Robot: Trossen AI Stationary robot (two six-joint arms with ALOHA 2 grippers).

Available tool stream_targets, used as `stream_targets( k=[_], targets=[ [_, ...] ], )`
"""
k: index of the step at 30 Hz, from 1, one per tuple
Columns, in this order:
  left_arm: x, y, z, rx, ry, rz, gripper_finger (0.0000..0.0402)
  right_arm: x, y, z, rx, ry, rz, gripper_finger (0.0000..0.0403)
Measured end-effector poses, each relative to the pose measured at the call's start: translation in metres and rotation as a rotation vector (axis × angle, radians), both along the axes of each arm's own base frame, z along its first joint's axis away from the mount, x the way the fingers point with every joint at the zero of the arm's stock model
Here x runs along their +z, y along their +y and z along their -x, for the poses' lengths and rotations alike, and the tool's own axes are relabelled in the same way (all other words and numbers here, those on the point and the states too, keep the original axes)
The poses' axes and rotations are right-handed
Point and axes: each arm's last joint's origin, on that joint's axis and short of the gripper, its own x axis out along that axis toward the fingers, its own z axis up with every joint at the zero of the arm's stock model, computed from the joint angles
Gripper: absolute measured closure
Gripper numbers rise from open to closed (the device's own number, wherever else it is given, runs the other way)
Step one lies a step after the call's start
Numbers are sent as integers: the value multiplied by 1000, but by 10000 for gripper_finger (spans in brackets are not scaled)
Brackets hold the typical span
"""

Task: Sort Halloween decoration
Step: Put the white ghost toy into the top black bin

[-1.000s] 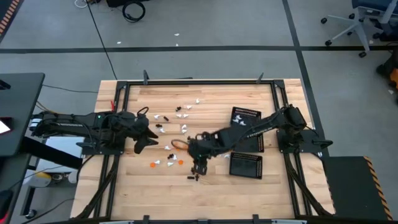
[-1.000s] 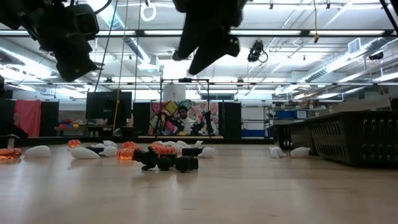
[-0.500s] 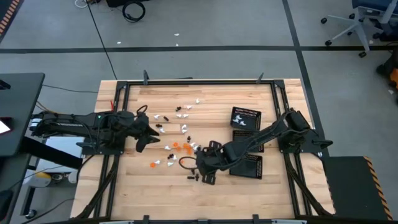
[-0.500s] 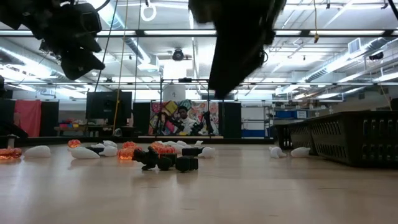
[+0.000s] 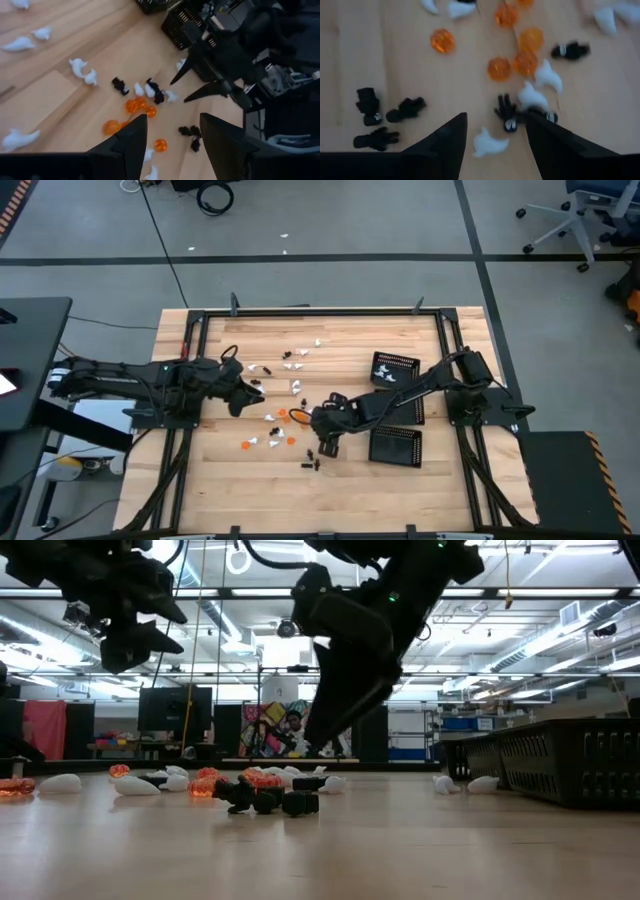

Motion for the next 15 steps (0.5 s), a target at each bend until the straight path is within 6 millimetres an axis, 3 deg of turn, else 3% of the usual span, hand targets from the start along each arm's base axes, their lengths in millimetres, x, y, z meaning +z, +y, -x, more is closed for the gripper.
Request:
stream_targets(
  k=[5, 15],
  targets=[
    [1, 0, -1, 3, -10, 7, 209, -1, -9, -8, 25, -49, 3, 206],
    [1, -1, -1, -32, -16, 7, 209, -32, -13, -15, 67, 15, -45, 221]
  ],
)
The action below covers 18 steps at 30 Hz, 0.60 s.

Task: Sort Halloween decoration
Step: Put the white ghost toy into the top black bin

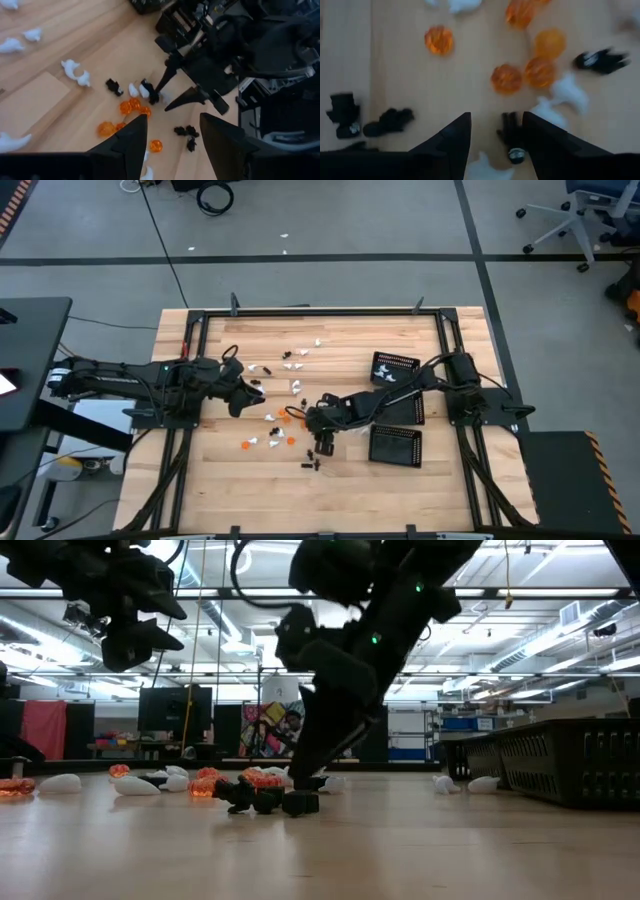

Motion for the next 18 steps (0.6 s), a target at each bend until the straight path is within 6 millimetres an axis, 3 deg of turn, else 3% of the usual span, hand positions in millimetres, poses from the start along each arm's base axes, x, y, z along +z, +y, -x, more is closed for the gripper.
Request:
stream_targets(
  k=[10, 18],
  targets=[
    [0, -5, 0, -47, 0, 9, 209, -3, 6, 6, 30, 62, 15, 248],
    [0, -7, 0, -56, 0, 7, 209, -1, -3, 4, 65, 75, 19, 267]
  ],
)
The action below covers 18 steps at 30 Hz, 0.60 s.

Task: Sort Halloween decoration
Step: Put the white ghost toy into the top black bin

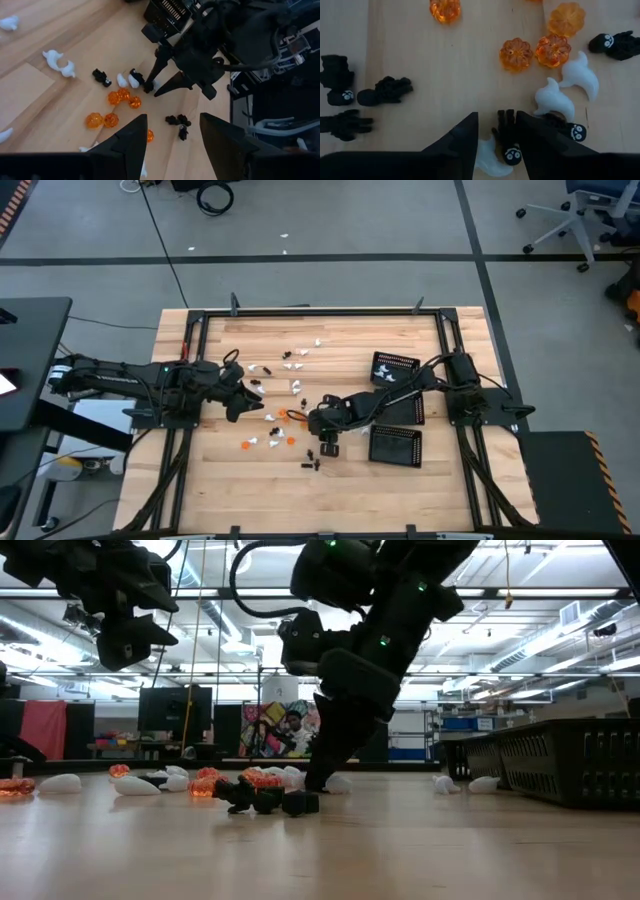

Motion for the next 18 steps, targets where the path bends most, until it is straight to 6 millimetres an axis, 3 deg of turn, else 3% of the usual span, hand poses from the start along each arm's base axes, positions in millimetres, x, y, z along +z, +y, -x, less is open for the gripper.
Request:
stream_targets(
  k=[8, 18],
  targets=[
    [0, 0, 0, -1, 0, -1, 209, 23, -1, -13, 30, -37, 5, 272],
    [0, 0, 0, -1, 0, -3, 209, 21, -23, -5, -99, 88, -34, 270]
  ],
)
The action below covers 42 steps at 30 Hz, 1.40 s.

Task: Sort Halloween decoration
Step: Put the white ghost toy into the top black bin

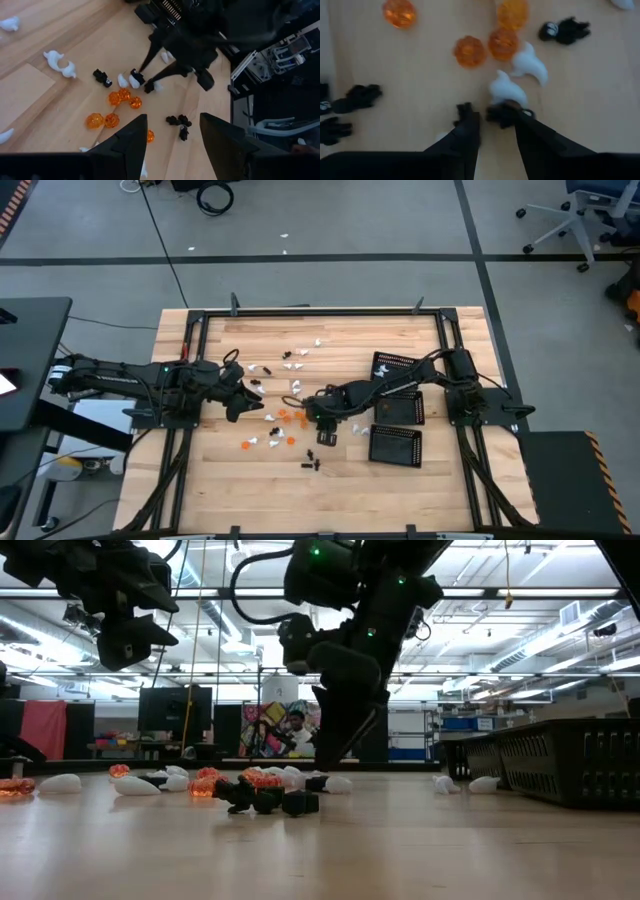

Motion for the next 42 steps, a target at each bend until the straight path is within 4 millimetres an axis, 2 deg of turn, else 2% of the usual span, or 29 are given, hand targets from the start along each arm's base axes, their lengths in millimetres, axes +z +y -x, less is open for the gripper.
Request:
stream_targets(
  k=[5, 13, 18, 35, 42],
  targets=[
    [0, 0, 0, 0, 0, 0, 209, 8, -4, -1, 14, -35, -8, 251],
    [0, 0, 0, 0, -3, 0, 209, 8, -4, -6, 32, -83, 0, 201],
    [0, 0, 0, 0, -3, 0, 209, 9, -7, -9, 39, -113, 34, 186],
    [0, 0, 0, -12, -8, -23, 209, -21, -12, 2, 38, -155, 5, 197],
    [1, 0, -1, -23, -20, -45, 209, -26, -12, 4, 77, -174, 11, 202]
  ],
)
